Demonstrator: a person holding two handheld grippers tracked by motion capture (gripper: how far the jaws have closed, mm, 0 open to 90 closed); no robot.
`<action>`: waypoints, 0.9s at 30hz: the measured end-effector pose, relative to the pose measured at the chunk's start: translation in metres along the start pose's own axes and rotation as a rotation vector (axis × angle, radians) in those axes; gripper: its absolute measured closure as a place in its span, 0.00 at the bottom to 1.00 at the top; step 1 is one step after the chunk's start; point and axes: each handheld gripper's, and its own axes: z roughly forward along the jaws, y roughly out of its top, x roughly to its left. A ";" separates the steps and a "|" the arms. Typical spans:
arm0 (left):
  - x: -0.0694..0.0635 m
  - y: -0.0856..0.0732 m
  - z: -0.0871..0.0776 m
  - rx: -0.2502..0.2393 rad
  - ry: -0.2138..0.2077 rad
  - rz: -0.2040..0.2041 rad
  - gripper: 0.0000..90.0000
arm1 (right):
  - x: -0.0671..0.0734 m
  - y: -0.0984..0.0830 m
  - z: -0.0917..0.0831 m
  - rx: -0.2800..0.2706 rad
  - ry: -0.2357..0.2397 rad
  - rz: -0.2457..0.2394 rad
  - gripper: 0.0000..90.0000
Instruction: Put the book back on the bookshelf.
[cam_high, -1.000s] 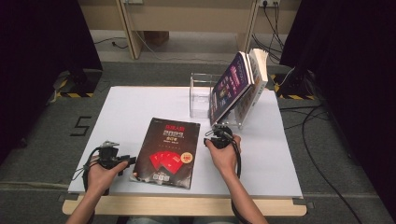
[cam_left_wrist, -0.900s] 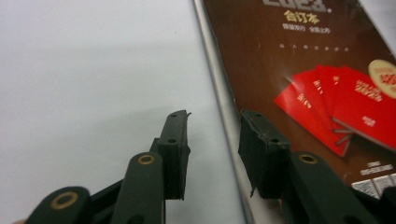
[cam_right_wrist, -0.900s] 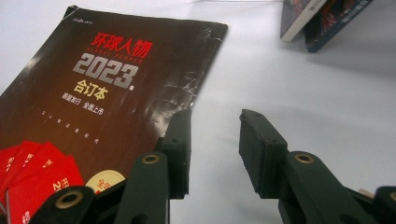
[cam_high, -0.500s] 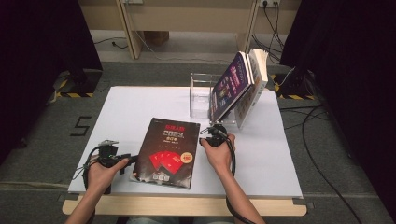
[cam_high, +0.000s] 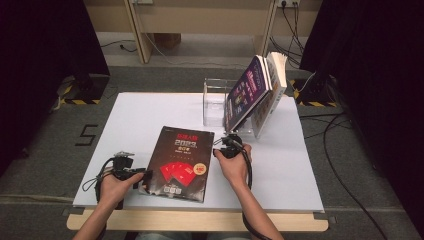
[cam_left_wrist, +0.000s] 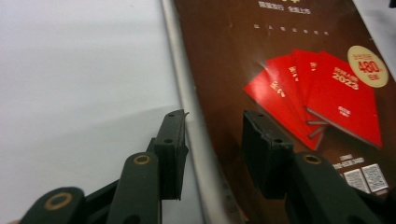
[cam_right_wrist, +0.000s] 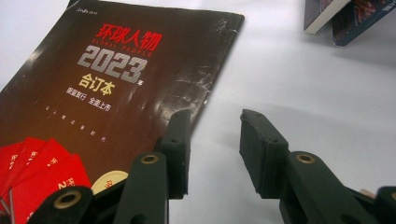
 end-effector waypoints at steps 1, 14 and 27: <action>0.000 0.000 0.000 0.000 0.000 0.000 0.69 | 0.000 0.000 0.000 0.000 -0.001 -0.005 0.71; 0.000 0.001 -0.005 -0.041 -0.033 -0.073 0.76 | -0.001 0.000 0.000 -0.001 -0.008 -0.005 0.71; 0.002 0.002 -0.002 -0.060 -0.076 -0.149 0.80 | 0.002 -0.003 0.005 0.012 0.007 0.003 0.71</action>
